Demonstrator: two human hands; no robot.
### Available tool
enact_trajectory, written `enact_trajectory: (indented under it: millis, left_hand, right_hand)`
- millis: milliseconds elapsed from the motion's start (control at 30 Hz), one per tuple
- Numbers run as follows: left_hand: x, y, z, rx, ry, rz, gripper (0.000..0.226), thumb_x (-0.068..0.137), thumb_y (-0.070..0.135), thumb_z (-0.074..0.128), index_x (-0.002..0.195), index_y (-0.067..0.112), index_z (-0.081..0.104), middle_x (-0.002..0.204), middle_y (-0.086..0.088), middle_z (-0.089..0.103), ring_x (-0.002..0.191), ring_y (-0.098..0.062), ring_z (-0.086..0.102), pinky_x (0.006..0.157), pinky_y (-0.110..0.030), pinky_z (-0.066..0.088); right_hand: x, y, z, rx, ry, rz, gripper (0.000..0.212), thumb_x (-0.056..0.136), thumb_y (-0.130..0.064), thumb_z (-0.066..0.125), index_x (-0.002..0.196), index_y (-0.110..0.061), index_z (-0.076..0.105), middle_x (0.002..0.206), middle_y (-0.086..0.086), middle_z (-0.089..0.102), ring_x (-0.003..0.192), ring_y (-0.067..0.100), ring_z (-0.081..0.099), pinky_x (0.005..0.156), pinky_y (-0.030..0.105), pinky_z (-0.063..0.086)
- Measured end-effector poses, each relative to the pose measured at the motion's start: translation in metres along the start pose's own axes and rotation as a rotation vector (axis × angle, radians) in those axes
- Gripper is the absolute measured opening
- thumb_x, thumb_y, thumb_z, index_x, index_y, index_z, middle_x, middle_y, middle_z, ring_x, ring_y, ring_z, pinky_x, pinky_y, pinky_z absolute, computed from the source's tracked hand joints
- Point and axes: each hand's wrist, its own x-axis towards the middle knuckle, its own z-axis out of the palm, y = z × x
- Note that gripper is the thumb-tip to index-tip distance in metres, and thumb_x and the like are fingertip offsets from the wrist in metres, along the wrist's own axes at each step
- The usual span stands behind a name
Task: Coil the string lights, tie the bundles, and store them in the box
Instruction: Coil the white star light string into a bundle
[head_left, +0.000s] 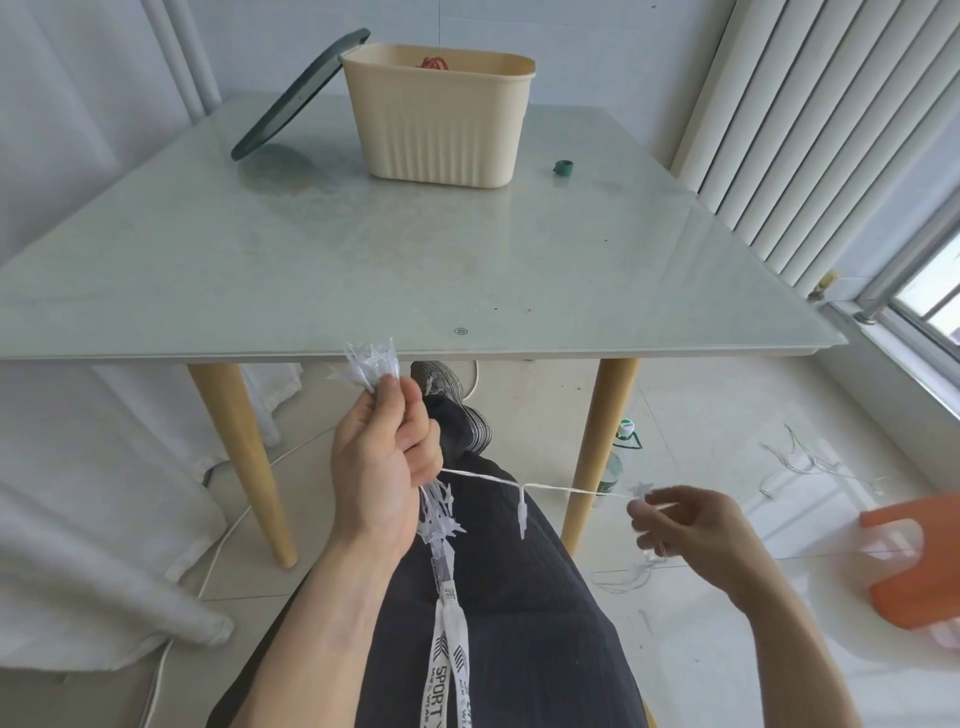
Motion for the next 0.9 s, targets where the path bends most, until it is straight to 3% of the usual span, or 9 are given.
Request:
enact_trajectory:
  millis: [100,267,400,600,700,767,900]
  left_hand:
    - [-0.001,0.0,0.001,0.018,-0.005,-0.003,0.034,0.107,0.023,0.036,0.079,0.013,0.051,0.055,0.004,0.022,0.045,-0.01,0.016,0.046,-0.028,0.01]
    - [-0.003,-0.005,0.006,0.035,-0.031,-0.024,0.033,0.108,0.023,0.035,0.079,0.011,0.049,0.056,0.001,0.026,0.043,-0.013,0.024,0.042,-0.023,0.026]
    - [-0.006,-0.01,0.011,0.046,-0.065,-0.03,0.032,0.106,0.023,0.037,0.081,0.008,0.049,0.056,-0.001,0.034,0.048,-0.019,0.036,0.049,-0.028,0.036]
    - [-0.008,-0.019,0.014,0.163,-0.082,0.019,0.032,0.106,0.017,0.037,0.081,0.005,0.053,0.071,-0.006,0.059,0.071,-0.029,0.062,0.073,-0.043,0.056]
    - [-0.011,-0.021,0.017,0.192,-0.131,-0.011,0.032,0.106,0.017,0.036,0.082,0.006,0.053,0.081,-0.012,0.067,0.085,-0.035,0.07,0.081,-0.047,0.058]
    - [-0.014,-0.021,0.02,0.249,-0.156,-0.032,0.033,0.107,0.018,0.035,0.084,0.005,0.055,0.083,-0.01,0.073,0.085,-0.029,0.072,0.079,-0.044,0.059]
    - [-0.018,-0.022,0.022,0.367,-0.144,-0.042,0.033,0.106,0.019,0.039,0.087,0.0,0.059,0.068,-0.003,0.068,0.062,-0.015,0.065,0.06,-0.028,0.055]
  right_hand:
    - [-0.005,-0.009,0.003,0.111,-0.003,-0.06,0.023,0.092,-0.023,0.071,0.079,-0.005,0.075,0.072,0.01,0.075,0.063,0.021,0.067,0.079,0.05,0.054]
    - [-0.016,-0.037,0.011,0.481,-0.012,-0.187,0.019,0.095,-0.005,0.062,0.081,-0.007,0.076,0.073,0.01,0.066,0.07,0.02,0.062,0.079,0.036,0.052]
    - [-0.031,-0.063,0.019,0.627,-0.143,-0.224,0.009,0.081,-0.006,0.072,0.089,-0.002,0.076,0.076,0.01,0.066,0.079,0.021,0.063,0.09,0.041,0.051]
    - [-0.05,-0.089,0.044,0.549,-0.143,-0.371,0.025,0.083,-0.028,0.068,0.093,-0.008,0.079,0.089,0.008,0.075,0.081,0.017,0.066,0.083,0.032,0.054]
    - [-0.051,-0.1,0.055,0.436,-0.143,-0.449,0.016,0.085,-0.025,0.07,0.084,-0.012,0.08,0.097,0.016,0.072,0.087,0.019,0.062,0.08,0.037,0.052]
    - [-0.051,-0.106,0.063,0.398,-0.129,-0.51,0.012,0.085,-0.021,0.071,0.077,-0.019,0.08,0.093,0.018,0.067,0.085,0.013,0.062,0.076,0.03,0.051]
    - [-0.055,-0.117,0.079,0.57,-0.062,-0.494,0.007,0.082,-0.001,0.076,0.088,-0.003,0.079,0.076,0.01,0.075,0.066,0.012,0.071,0.067,0.023,0.057]
